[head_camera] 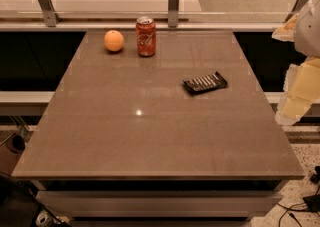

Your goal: Pick rxbar chocolate

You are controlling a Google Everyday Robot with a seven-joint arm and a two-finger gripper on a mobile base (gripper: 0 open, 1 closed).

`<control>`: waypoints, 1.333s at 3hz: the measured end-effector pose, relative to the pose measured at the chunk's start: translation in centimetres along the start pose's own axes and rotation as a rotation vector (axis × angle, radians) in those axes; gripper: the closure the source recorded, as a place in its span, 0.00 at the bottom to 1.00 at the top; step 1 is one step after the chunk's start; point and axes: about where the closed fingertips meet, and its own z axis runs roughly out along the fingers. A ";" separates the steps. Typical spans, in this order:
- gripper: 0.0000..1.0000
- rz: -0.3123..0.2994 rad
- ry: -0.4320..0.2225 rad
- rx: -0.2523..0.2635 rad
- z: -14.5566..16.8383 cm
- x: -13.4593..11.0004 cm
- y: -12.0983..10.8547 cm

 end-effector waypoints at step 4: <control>0.00 -0.038 -0.258 -0.049 2.8 2.3 -5.6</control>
Offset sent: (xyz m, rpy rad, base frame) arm 0.0214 -0.0119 0.0021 0.0750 -0.0188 0.0362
